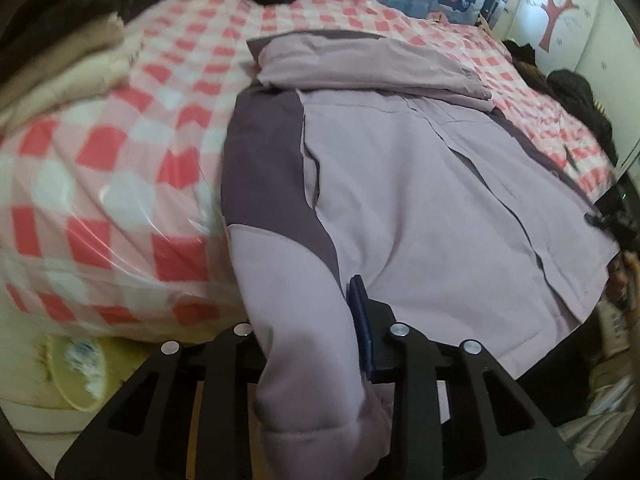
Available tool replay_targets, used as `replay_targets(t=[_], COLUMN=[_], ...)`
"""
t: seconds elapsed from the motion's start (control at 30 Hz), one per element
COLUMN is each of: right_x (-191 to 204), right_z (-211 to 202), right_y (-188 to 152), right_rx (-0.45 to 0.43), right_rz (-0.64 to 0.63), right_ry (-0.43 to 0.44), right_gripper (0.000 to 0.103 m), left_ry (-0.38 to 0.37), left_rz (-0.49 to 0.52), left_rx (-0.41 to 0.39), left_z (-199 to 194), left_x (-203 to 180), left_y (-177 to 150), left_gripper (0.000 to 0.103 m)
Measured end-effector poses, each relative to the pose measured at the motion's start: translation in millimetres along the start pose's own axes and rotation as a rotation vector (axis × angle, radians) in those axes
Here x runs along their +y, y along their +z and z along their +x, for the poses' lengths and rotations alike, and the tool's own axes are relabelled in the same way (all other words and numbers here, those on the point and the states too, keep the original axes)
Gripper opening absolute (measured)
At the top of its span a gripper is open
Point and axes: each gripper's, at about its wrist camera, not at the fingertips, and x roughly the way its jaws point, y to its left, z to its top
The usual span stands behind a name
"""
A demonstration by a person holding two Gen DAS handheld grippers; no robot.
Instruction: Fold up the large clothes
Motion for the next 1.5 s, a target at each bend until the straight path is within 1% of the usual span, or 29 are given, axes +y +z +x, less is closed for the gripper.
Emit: replay_targets(t=[0.2,0.43,0.67,0.73,0.8,0.83,0.87,0.9,0.93,0.97,1.0,1.03,1.07,1.1,1.13,1.2,1.27,1.33,1.37,1.4,1.43,1.47,1.5], right_x=[5,4,1,-1,-3,-6,-7,-10,-11,-13,-15,-16,-17,-19,-19,-19,-16,-14,-11,-9,-5,-3,2], right_z=[-9,-10,-9,-8,-7,-6,-7,-8,-8,-10,-10,-10,-10,-10,-9,-7,-8,-9,-9,-9,-9,-11,-14], right_y=[-2,-1,-5,-5,-7,-8,-8,-10,-11,-11,-13,-14,-15,-16,-16,-17,-17,-17,-18,-19,-21,-22,-24], right_rx=[-0.012,-0.003,-0.003,0.001,0.017,0.028,0.032,0.037,0.04,0.04,0.041,0.042,0.041,0.042,0.044,0.049,0.039,0.022,0.012,0.003,-0.009,-0.019,-0.027], right_rz=[-0.015,-0.013,0.004,0.013,0.029,0.037,0.043,0.053,0.058,0.065,0.075,0.08,0.084,0.088,0.091,0.083,0.061,0.049,0.039,0.027,0.01,-0.002,-0.024], right_ry=[-0.002,-0.017,-0.027,-0.028,-0.033,-0.037,-0.035,-0.022,-0.009,0.008,0.025,0.035,0.042,0.054,0.059,0.057,0.057,0.057,0.052,0.041,0.033,0.038,0.048], right_gripper=[0.034,0.034,0.034,0.036,0.047,0.05,0.055,0.057,0.062,0.065,0.067,0.067,0.068,0.069,0.07,0.07,0.07,0.068,0.058,0.043,0.041,0.038,0.036], left_ry=[0.062,0.125,0.15,0.152,0.143,0.121,0.059,-0.045,-0.132,-0.299,-0.397,-0.496,-0.559,-0.595,-0.599,-0.623,-0.679,-0.706,-0.699,-0.694,-0.718,-0.73,-0.705], left_rz=[0.055,0.115,0.147,0.148,0.151,0.145,0.121,0.073,0.025,-0.081,-0.161,-0.257,-0.322,-0.385,-0.428,-0.454,-0.481,-0.495,-0.483,-0.465,-0.435,-0.415,-0.383], left_rx=[-0.034,-0.048,-0.055,-0.052,-0.046,-0.04,-0.029,-0.01,0.001,0.022,0.035,0.051,0.06,0.068,0.078,0.117,0.172,0.193,0.166,0.149,0.149,0.143,0.121], left_z=[-16,-19,-21,-21,-20,-20,-19,-19,-17,-13,-8,-1,5,12,20,33,50,59,57,54,52,47,38], left_x=[-10,-22,-29,-28,-27,-25,-20,-11,-1,18,32,50,62,74,84,92,92,87,84,79,73,69,66], left_y=[-3,-7,-10,-11,-12,-14,-14,-15,-15,-17,-19,-23,-27,-31,-35,-41,-47,-50,-51,-51,-50,-49,-47], left_gripper=[0.025,0.025,0.026,0.027,0.034,0.038,0.056,0.066,0.078,0.084,0.087,0.088,0.088,0.088,0.089,0.09,0.091,0.091,0.087,0.074,0.033,0.024,0.018])
